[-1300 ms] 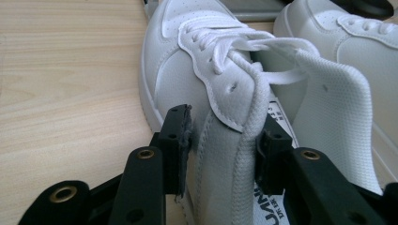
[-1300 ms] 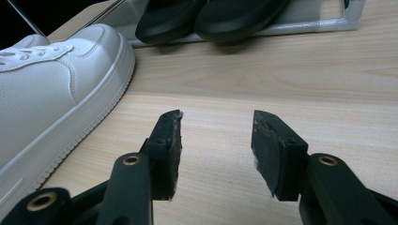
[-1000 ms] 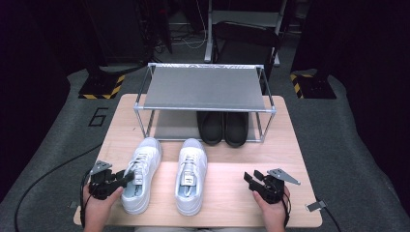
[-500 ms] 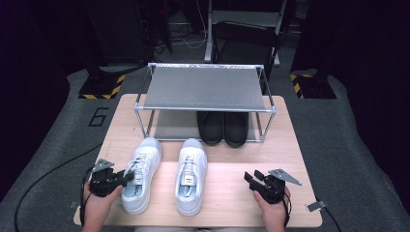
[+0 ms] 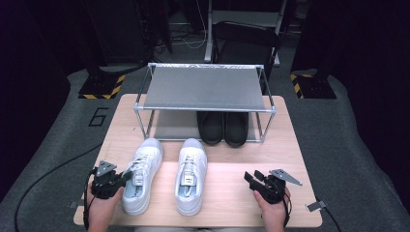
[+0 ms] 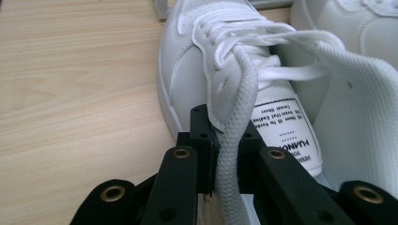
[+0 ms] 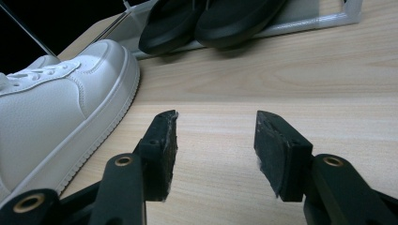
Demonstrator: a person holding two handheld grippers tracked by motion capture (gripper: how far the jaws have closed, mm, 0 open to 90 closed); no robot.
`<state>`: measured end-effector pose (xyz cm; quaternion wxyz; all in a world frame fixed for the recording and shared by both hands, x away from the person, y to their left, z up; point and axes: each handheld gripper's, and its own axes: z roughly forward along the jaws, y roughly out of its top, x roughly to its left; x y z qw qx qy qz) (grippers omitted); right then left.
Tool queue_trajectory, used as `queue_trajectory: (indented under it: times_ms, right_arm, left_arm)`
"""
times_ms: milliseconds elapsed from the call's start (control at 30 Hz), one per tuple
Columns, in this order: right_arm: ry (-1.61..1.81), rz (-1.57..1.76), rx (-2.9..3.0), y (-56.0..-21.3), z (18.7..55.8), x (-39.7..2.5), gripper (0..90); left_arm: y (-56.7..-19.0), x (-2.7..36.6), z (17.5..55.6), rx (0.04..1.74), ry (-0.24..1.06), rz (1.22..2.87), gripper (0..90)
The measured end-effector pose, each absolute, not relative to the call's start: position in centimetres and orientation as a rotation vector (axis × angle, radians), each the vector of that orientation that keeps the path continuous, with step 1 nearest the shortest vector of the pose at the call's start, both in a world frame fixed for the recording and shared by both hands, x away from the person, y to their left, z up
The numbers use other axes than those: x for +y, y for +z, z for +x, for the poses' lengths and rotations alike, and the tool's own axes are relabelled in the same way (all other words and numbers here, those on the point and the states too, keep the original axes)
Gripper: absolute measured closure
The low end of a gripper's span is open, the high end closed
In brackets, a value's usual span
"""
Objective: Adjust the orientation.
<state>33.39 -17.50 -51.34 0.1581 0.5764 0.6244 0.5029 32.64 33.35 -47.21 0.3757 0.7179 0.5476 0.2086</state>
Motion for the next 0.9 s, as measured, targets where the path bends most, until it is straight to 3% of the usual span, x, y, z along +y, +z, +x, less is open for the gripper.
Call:
queue_trajectory:
  times_ms: [567, 900]
  right_arm:
    - [1.435, 1.647, 1.793, -51.70, 33.49, -17.31, 49.3]
    - [1.442, 1.668, 1.785, -51.64, 33.45, -17.39, 49.2]
  left_arm:
    - [-47.09, 33.47, 32.91, 1.355, 0.515, 1.882, 80.3]
    - [-47.19, 34.15, 33.16, 1.343, 0.424, 1.869, 72.3]
